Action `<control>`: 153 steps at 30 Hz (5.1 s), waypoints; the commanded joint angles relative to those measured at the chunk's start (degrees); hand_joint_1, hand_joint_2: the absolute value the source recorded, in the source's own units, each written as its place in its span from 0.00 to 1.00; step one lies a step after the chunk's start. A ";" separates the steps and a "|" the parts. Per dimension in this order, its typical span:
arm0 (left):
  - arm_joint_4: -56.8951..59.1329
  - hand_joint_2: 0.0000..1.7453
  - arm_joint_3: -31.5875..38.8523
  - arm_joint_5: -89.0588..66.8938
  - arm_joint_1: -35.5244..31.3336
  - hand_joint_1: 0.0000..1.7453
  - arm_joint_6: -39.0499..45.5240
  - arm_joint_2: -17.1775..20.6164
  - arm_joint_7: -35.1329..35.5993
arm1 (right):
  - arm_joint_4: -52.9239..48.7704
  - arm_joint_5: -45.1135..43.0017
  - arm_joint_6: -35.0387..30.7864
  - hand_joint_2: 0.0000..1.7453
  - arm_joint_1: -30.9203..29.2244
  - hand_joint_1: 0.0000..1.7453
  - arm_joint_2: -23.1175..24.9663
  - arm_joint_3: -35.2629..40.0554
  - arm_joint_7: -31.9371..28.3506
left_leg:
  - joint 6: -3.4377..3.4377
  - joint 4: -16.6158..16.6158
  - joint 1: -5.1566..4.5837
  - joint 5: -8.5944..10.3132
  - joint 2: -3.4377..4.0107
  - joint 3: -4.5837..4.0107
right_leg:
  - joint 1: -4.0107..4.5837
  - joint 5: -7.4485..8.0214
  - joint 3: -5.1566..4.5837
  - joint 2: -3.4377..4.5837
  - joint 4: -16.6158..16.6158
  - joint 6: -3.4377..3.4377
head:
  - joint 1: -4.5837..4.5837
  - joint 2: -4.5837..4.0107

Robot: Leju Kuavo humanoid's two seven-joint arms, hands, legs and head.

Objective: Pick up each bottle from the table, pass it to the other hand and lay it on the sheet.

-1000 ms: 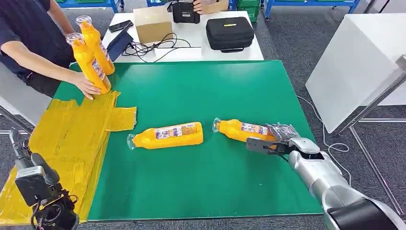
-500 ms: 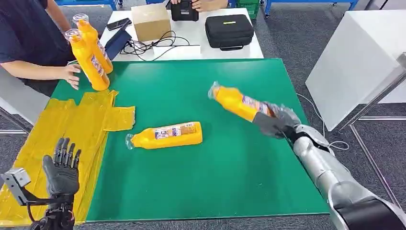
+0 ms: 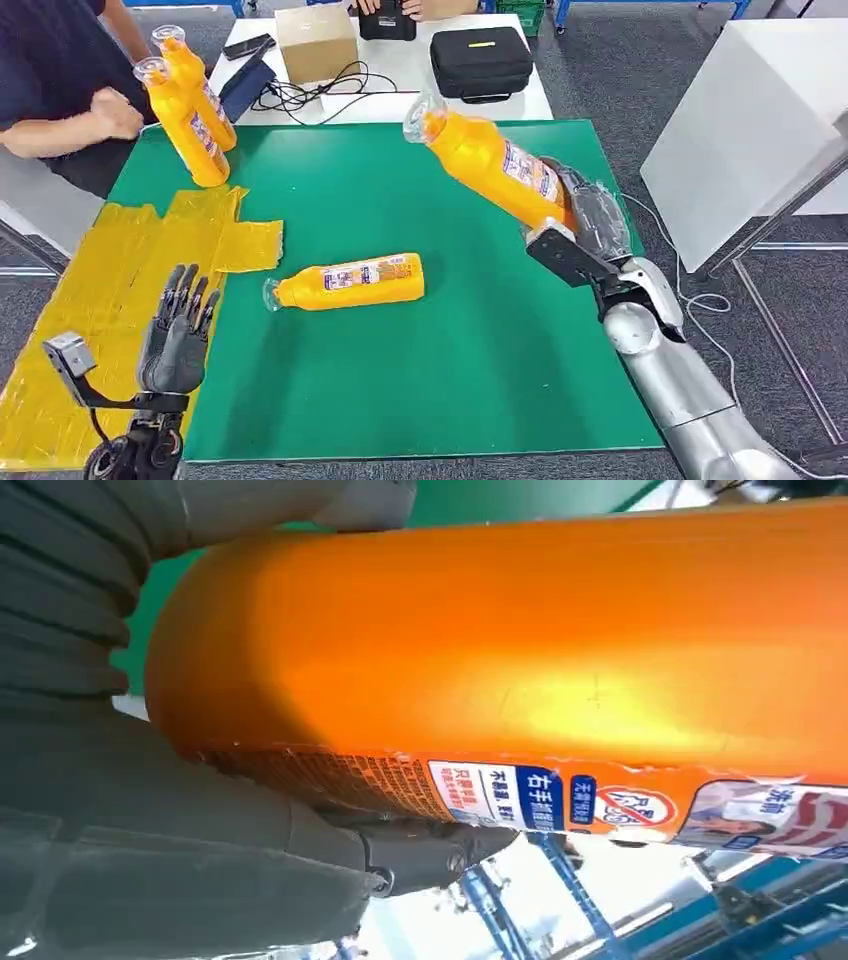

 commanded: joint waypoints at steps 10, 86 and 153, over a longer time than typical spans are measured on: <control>-4.45 1.00 -9.78 0.13 -10.56 0.00 7.36 -7.15 2.78 | 35.60 0.95 -1.37 1.00 -14.51 1.00 31.63 17.79 3.14 | -0.25 0.04 0.21 -0.07 0.31 0.19 | 0.19 -0.07 -0.01 0.27 0.14 0.06 | 0.00 0.00; -14.33 1.00 4.72 -11.22 -9.05 1.00 10.50 -17.80 9.41 | 25.30 13.94 4.58 0.00 -4.80 0.00 29.68 27.35 12.77 | -0.29 -0.04 0.16 0.04 0.09 -0.04 | 0.19 -0.05 -0.19 0.08 0.01 0.02 | 0.02 0.00; 55.79 0.00 23.60 -109.38 -19.52 0.00 51.47 0.60 6.20 | 7.66 17.60 8.39 0.00 2.81 0.00 20.92 2.86 4.02 | -0.54 -0.16 0.15 0.13 0.19 0.40 | 0.10 -0.03 0.23 0.17 0.10 0.06 | -0.02 0.02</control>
